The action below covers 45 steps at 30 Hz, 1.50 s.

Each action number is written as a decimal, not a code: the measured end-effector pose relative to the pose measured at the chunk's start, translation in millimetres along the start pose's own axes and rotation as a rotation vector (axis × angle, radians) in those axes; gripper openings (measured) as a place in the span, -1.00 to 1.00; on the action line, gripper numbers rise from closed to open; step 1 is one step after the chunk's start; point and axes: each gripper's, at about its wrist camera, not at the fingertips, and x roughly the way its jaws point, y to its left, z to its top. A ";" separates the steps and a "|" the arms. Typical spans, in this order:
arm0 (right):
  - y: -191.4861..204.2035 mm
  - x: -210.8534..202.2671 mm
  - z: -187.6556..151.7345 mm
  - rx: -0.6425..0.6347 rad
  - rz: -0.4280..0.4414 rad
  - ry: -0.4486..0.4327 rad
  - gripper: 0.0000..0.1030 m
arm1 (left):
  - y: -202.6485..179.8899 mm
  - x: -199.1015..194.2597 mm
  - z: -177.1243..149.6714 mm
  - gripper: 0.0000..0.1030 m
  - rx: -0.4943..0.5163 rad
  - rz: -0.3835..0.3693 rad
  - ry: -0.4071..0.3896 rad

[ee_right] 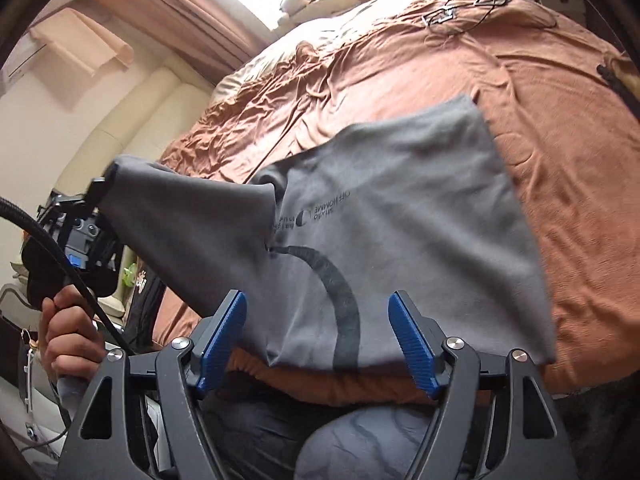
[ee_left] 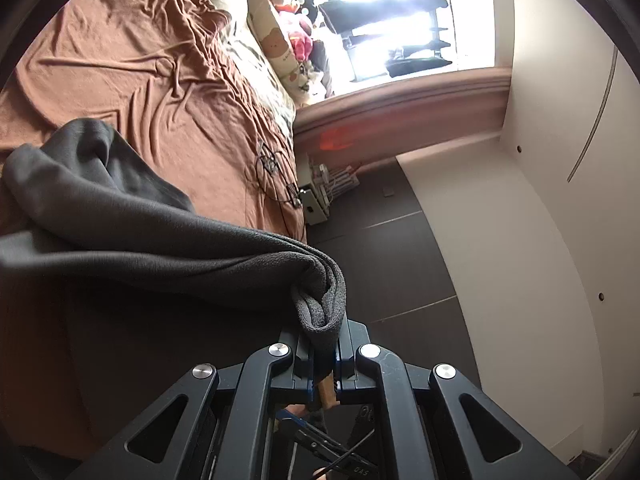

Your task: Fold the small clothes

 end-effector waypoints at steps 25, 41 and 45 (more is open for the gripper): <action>-92.0 -92.2 -39.4 0.200 -0.089 -0.073 0.40 | 6.7 156.2 -87.8 -0.88 0.094 0.203 0.392; -93.6 -69.7 -30.8 0.146 -0.089 0.022 0.40 | 33.7 135.6 -75.7 0.57 0.101 0.332 0.436; -81.2 -55.1 -23.5 0.068 -0.102 0.062 0.40 | 45.1 114.3 -57.3 0.60 0.093 0.395 0.397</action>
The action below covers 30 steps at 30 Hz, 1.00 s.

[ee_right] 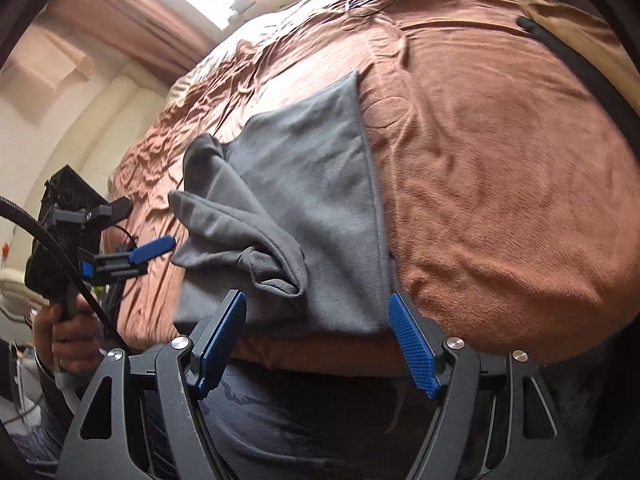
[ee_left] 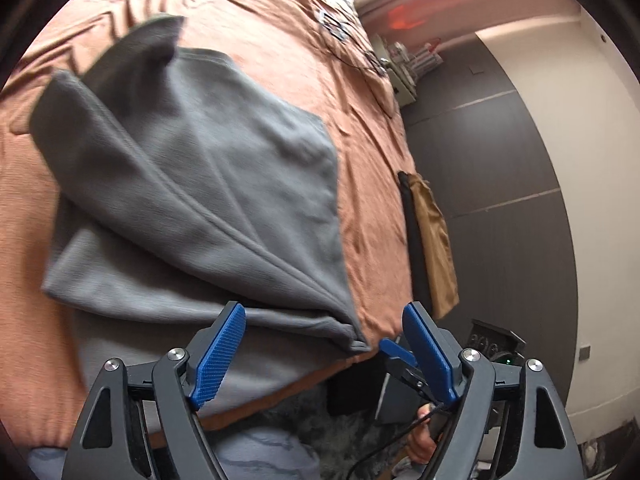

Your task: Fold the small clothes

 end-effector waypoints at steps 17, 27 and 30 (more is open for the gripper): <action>33.9 54.9 25.5 -0.219 -0.087 0.125 0.28 | 74.9 -63.8 65.0 0.59 -0.067 0.226 -0.215; 37.2 66.8 29.3 -0.252 -0.081 0.136 0.01 | 82.8 -63.3 92.4 0.18 -0.113 0.298 -0.267; 38.2 69.7 29.4 -0.262 -0.076 0.139 -0.06 | 82.8 -52.9 93.6 0.18 -0.124 0.303 -0.240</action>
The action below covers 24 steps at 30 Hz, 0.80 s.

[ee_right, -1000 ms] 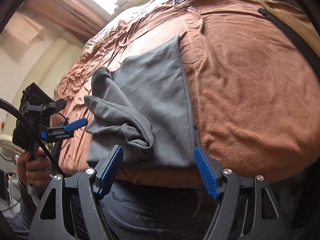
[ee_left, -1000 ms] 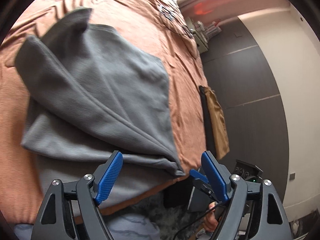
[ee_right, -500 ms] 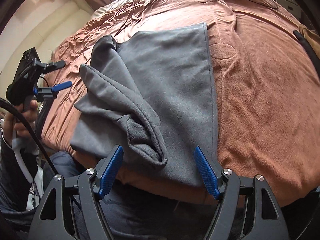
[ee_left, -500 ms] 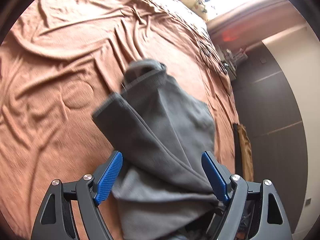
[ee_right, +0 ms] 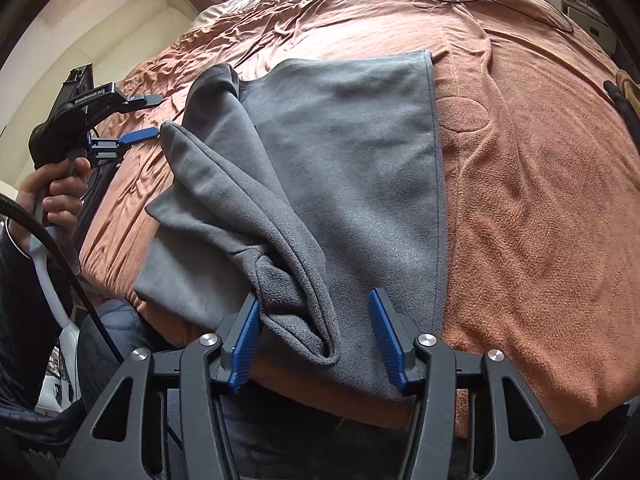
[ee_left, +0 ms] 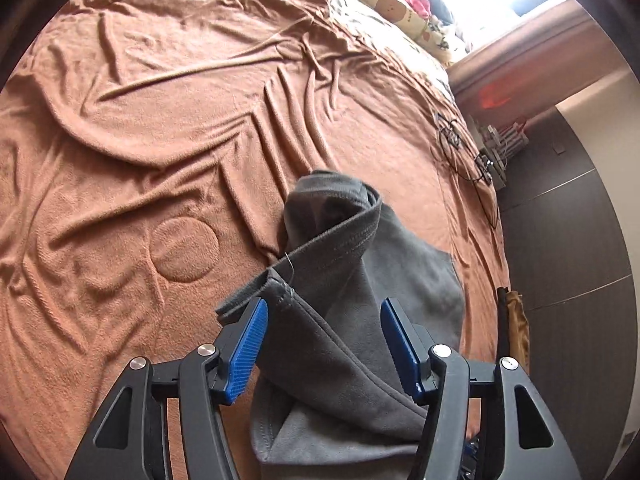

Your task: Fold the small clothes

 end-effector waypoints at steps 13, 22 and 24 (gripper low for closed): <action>6.2 7.1 2.3 -0.024 -0.001 0.007 -0.13 | 18.3 55.6 5.0 -0.16 -0.089 0.082 0.099; 2.6 3.0 -2.3 -0.029 -0.002 -0.010 -0.52 | 16.5 24.5 -2.1 -0.53 -0.088 0.022 0.071; 3.1 1.7 -3.5 -0.036 -0.004 -0.014 -0.54 | 12.0 15.8 -3.7 -0.56 -0.078 0.011 0.059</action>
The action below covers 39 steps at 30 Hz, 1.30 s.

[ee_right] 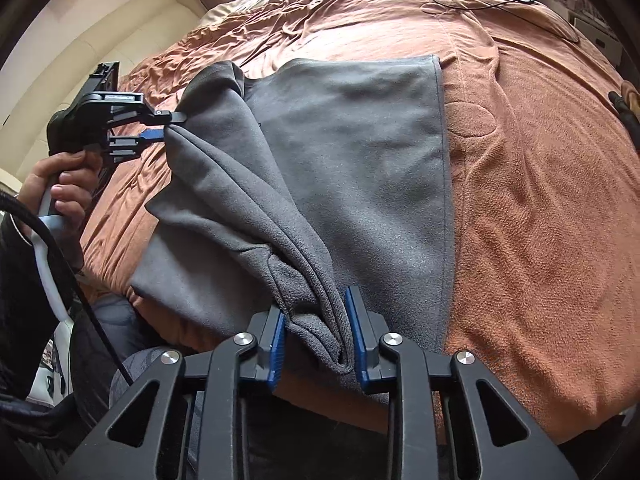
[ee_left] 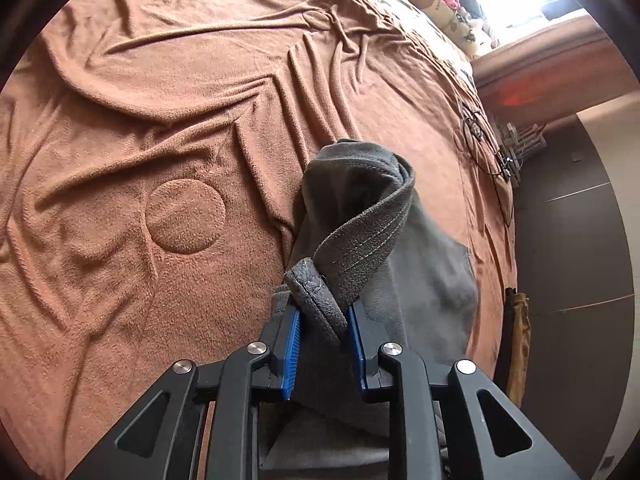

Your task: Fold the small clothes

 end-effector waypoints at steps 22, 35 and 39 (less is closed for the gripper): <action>-8.3 -19.6 -17.1 0.022 0.027 -0.079 -0.88 | -70.5 -46.2 -2.8 -0.84 0.121 -0.138 -0.104; -35.5 -27.8 -44.6 0.179 0.114 -0.155 -0.92 | -181.6 -10.8 12.9 -0.84 0.331 -0.194 -0.084; -42.7 -29.9 -51.1 0.214 0.137 -0.170 -0.93 | -203.6 14.2 17.6 -0.84 0.369 -0.181 -0.058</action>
